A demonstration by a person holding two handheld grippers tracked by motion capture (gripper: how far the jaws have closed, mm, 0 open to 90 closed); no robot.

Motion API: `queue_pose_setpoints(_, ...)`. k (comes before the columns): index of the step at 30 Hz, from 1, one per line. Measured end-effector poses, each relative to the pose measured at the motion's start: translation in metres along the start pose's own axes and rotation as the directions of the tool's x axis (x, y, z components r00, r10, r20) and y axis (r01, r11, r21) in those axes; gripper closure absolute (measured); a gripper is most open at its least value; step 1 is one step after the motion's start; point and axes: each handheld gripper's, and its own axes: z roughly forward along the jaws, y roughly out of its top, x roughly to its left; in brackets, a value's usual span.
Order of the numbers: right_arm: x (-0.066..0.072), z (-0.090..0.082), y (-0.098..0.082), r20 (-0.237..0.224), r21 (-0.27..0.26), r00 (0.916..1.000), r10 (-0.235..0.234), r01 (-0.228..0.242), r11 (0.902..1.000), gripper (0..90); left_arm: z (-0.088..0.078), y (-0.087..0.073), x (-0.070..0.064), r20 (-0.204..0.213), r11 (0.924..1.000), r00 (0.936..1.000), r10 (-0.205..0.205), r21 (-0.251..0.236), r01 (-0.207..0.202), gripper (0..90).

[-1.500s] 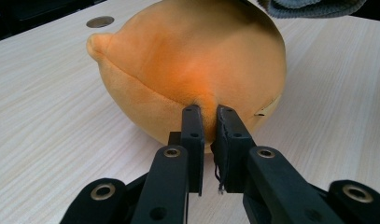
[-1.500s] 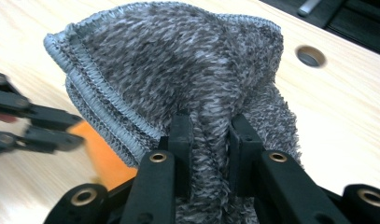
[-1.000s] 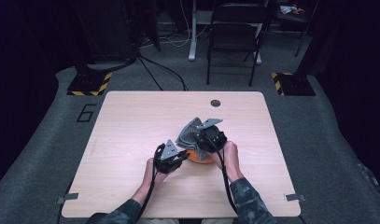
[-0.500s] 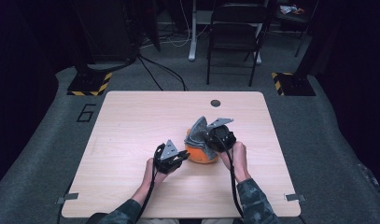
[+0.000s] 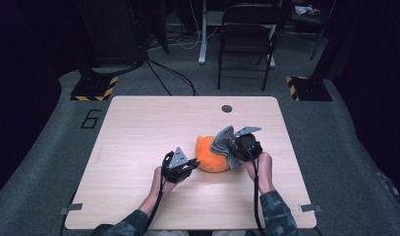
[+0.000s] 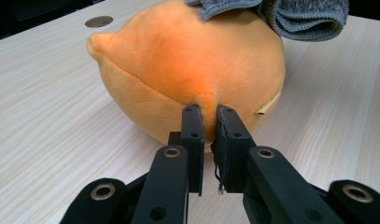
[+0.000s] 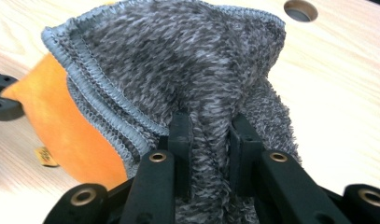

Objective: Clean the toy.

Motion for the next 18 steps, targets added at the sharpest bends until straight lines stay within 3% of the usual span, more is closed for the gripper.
queue_pose_setpoints(9, -0.014, 0.007, -0.011, 0.008, 0.025, 0.999, 0.044, -0.044, 0.9987, 74.0, 0.0, 0.0, 0.0, 0.001, 1.0, 1.0, 0.001, 0.0, -0.001, 82.7)
queue_pose_setpoints(18, -0.027, 0.025, -0.029, 0.038, 0.098, 0.9947, 0.096, -0.099, 0.9903, 74.1, 0.0, 0.0, 0.0, -0.002, 1.0, 1.0, -0.004, 0.001, 0.004, 82.7)
